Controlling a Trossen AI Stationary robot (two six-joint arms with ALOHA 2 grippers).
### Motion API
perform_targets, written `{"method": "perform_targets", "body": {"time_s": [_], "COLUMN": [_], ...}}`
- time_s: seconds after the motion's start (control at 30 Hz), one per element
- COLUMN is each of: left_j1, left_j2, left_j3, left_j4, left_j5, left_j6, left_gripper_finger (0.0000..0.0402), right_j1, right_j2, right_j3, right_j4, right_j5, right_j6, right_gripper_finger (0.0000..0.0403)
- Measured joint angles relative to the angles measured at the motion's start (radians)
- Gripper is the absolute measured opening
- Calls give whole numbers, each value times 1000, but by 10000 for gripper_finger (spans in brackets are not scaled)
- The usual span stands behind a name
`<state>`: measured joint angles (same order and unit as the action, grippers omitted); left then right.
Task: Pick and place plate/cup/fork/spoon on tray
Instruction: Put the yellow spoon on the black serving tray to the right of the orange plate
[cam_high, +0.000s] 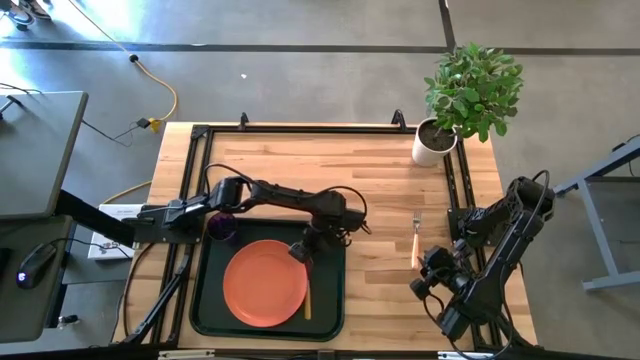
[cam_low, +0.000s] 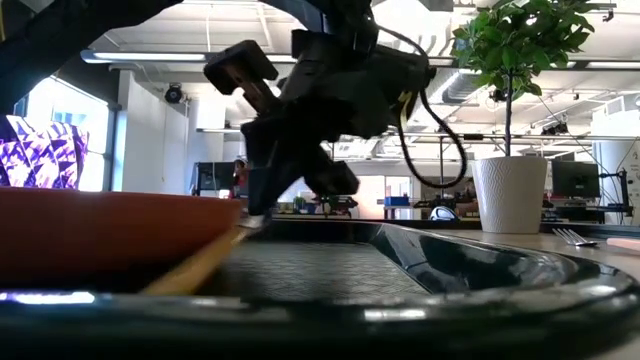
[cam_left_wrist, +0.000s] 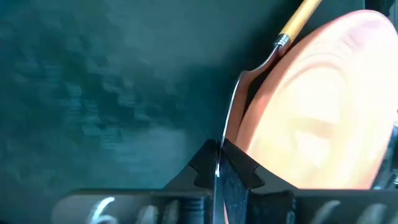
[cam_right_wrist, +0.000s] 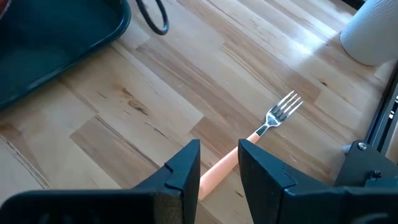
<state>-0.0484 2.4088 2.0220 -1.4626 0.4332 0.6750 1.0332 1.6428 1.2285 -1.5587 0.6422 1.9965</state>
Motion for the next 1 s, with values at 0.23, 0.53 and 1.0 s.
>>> {"method": "perform_targets", "body": {"time_s": [0.23,0.53,1.0], "left_j1": [-6,-3,-3], "left_j2": [0,0,0], "left_j3": [0,0,0], "left_j4": [2,132,125], "left_j5": [-32,-57,-97], "left_j6": [13,1,-65], "left_gripper_finger": [1,1,54], "right_j1": [0,0,0], "right_j2": [0,0,0], "right_j3": [0,0,0], "right_j4": [12,12,31], "right_j5": [-3,-3,-10], "right_j6": [0,-7,-7], "right_gripper_finger": [99,99,99]}}
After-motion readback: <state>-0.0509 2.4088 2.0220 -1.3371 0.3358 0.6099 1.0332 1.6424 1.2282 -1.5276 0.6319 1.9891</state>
